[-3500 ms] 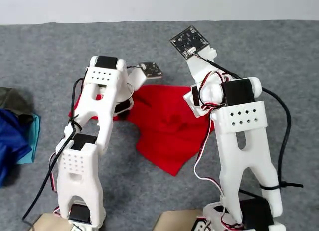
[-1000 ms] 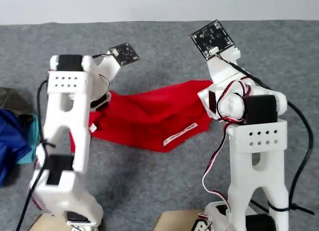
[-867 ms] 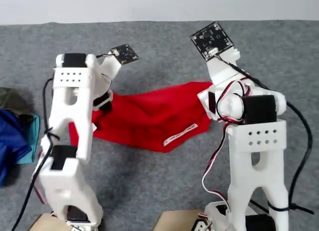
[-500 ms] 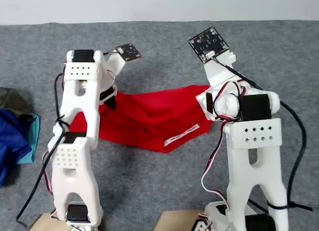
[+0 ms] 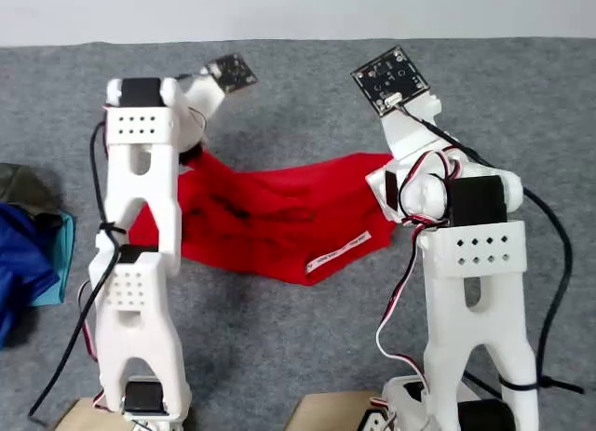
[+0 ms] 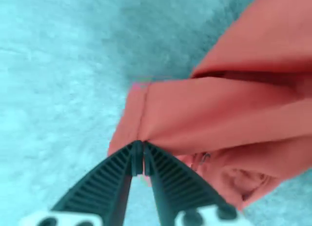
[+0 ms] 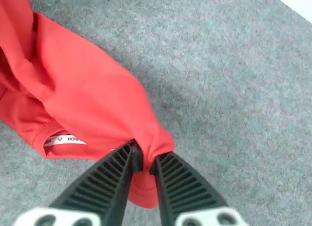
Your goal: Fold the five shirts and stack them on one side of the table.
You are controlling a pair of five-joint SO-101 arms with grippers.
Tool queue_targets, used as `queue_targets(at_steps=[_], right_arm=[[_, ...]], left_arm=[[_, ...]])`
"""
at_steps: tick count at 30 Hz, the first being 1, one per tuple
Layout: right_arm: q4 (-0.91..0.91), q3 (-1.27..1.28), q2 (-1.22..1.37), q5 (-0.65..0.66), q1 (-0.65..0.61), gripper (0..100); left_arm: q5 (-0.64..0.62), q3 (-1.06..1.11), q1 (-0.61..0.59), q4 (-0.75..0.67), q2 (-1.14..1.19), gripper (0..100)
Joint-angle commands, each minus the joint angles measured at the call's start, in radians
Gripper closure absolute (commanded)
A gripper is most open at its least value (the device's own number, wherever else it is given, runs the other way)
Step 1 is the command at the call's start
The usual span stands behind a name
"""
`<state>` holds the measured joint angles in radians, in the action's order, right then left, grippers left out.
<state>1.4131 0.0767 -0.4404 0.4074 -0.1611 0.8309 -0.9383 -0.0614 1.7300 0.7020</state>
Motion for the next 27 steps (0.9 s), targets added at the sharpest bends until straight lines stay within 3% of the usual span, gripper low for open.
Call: queue_targets(at_steps=[1,10,14,18,27], right_arm=[[-0.025,-0.071,-0.039,-0.008,0.016,98.9],[-0.024,-0.175,-0.031,-0.008,0.015,98.9],[-0.022,-0.153,-0.03,-0.009,0.012,98.9],[-0.025,-0.117,-0.03,-0.009,0.01,98.9],[-0.073,-0.011,-0.03,-0.011,0.01,98.9]], left_arm=[[-0.044,-0.041,-0.006,0.025,-0.163,100],[-0.097,-0.008,-0.014,0.025,-0.379,100],[-0.023,0.171,-0.046,0.023,-0.381,97],[0.008,0.38,-0.051,-0.008,-0.379,86],[0.009,0.619,0.132,-0.141,-0.379,84]])
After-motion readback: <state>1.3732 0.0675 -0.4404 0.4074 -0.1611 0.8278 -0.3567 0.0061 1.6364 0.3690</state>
